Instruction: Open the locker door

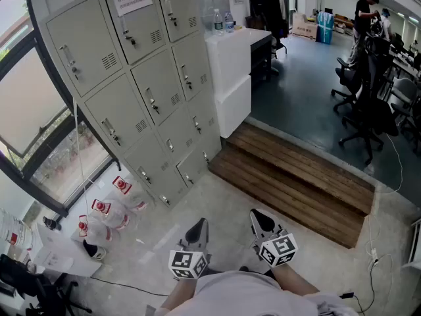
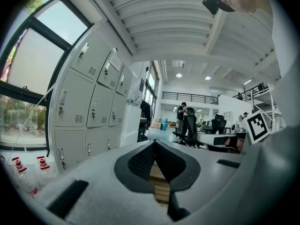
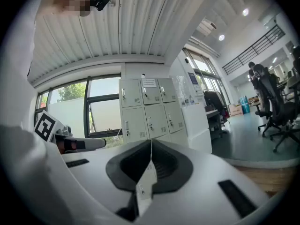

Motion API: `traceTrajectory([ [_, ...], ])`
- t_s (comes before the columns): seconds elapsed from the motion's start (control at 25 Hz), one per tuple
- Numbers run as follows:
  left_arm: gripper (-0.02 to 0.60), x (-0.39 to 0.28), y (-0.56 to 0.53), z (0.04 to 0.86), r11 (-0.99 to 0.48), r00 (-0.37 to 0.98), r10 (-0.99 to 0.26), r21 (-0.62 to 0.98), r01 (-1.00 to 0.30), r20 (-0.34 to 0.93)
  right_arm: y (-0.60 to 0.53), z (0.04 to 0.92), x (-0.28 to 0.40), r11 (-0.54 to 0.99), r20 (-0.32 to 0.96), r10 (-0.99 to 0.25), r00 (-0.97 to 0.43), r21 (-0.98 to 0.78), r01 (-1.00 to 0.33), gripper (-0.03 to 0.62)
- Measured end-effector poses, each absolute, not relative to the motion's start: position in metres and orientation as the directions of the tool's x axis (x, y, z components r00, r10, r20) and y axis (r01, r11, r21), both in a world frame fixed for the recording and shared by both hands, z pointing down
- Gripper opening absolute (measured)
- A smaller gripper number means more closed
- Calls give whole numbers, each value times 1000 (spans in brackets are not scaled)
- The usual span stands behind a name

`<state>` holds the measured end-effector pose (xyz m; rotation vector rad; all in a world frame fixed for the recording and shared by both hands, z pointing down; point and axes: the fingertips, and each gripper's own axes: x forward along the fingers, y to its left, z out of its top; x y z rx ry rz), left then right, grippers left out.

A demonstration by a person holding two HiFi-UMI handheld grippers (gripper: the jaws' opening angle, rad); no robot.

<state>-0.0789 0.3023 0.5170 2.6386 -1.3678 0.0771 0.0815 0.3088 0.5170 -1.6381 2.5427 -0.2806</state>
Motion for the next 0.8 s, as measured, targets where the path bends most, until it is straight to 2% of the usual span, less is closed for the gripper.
traceTrajectory([
  [0.8, 2, -88, 293, 516, -551, 564, -818, 129, -825, 116, 301, 519, 79, 399, 22, -911, -412, -204, -894, 14],
])
